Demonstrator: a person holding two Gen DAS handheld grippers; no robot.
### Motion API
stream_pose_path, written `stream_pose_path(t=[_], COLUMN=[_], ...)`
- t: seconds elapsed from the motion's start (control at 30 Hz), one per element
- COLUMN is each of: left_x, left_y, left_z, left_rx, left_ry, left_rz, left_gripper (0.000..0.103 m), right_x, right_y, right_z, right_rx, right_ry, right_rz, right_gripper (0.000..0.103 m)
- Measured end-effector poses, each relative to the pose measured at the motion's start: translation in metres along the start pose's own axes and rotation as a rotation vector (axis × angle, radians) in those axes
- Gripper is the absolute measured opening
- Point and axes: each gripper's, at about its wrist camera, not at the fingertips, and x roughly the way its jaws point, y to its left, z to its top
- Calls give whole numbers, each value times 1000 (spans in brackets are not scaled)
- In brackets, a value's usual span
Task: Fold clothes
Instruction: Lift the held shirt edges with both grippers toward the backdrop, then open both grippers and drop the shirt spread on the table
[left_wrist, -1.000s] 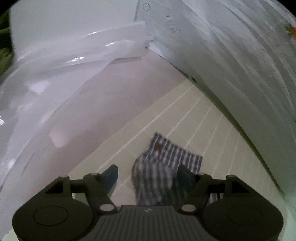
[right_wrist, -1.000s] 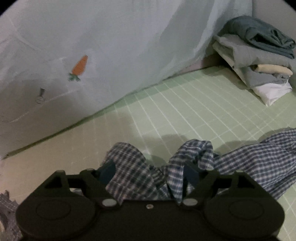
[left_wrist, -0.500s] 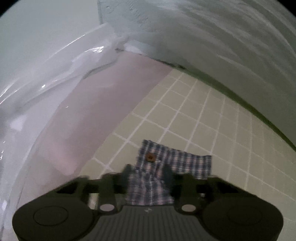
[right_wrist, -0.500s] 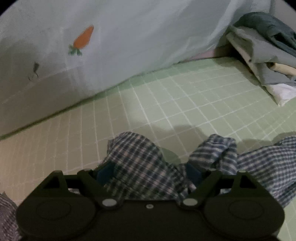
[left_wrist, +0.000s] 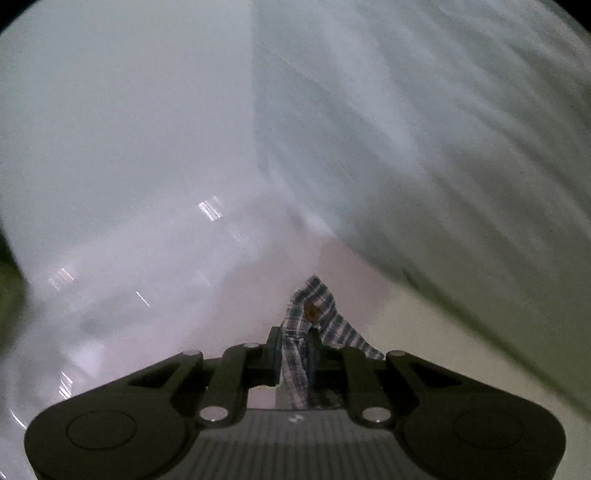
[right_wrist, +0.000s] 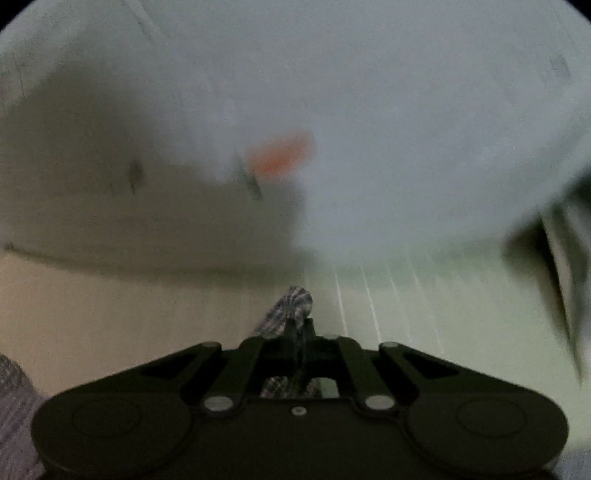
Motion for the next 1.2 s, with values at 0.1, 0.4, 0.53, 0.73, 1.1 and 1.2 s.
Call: stream_pose_path(t=[0.1,0.4,0.53,0.73,1.1,1.2], left_x=[5,-48,-78,-109,-143,-150], left_y=[22,44,44,61,54,53], left_z=[13,-70,-124,-171,-204,-210], left_rx=[-87,51,174,166,314,331], left_ry=[10,196,305,397,393,395], left_rz=[21,-118,-179,-245,-278,-276], left_gripper=[29,67,68,68,37,11], right_x=[4,-32,-70,-114,-141,-148], right_y=[20,18,-23,-68,-61,-63], right_z=[36,-47,-128,-220,-275,-277], right_rx=[-5,7,103,246,237,235], right_ry=[-107,-20,114,281,300,279], right_rz=[87,-20,-104,-127,-73,-40], right_gripper=[15,83,91,91,59,25])
